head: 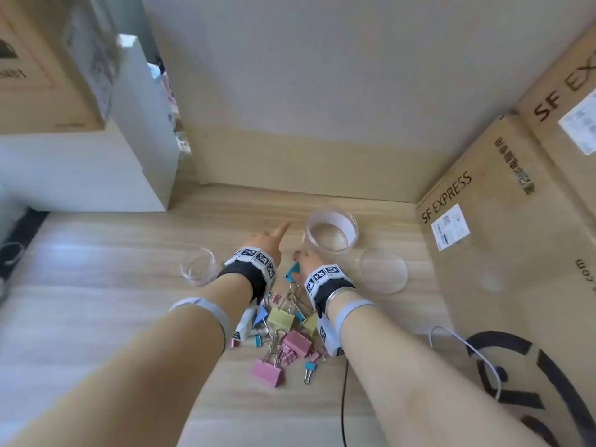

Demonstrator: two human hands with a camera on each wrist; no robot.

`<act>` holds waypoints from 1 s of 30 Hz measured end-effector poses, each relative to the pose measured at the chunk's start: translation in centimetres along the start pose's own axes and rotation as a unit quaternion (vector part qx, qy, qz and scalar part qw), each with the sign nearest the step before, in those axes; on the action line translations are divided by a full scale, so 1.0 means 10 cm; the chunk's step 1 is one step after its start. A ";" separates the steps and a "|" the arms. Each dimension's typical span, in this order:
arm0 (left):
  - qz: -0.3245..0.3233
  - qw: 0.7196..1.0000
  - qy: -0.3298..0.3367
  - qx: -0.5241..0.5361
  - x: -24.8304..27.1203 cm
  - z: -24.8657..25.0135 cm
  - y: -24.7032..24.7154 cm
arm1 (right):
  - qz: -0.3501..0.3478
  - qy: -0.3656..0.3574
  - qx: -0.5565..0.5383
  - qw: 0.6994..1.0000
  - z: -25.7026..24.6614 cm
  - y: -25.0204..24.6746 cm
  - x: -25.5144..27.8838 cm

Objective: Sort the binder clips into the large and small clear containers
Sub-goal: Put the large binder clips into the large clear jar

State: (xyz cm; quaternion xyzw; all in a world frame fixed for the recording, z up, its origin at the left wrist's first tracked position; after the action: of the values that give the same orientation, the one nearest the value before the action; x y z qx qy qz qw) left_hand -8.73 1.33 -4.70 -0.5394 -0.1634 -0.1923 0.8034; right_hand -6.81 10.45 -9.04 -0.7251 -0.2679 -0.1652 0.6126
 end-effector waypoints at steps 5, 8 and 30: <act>-0.009 0.998 0.058 -0.009 -0.28 0.14 0.09 | 0.019 0.012 0.016 1.000 0.06 0.17 -0.14; -0.012 0.995 0.096 -0.021 -0.44 0.25 0.05 | 0.013 0.014 0.004 1.000 0.11 0.24 -0.18; 0.013 0.960 -0.056 0.275 -0.47 -0.33 0.00 | 0.234 -0.013 -0.148 0.961 0.02 -0.95 0.03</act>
State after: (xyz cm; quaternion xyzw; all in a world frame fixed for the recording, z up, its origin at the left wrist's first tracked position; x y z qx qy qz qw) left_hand -12.68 -1.17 -8.11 -0.3095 -0.2480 -0.0992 0.9126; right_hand -12.17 11.72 -1.34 -0.8519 -0.0713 -0.0459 0.5167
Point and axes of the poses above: each hand's wrist, its own x-axis away from the middle knuckle, its own y-axis out of the palm, z = x × y, the point moved 10 cm from there along -x, towards the middle knuckle, and after that the axes turned 4 degrees about x, right-handed, at the moved point
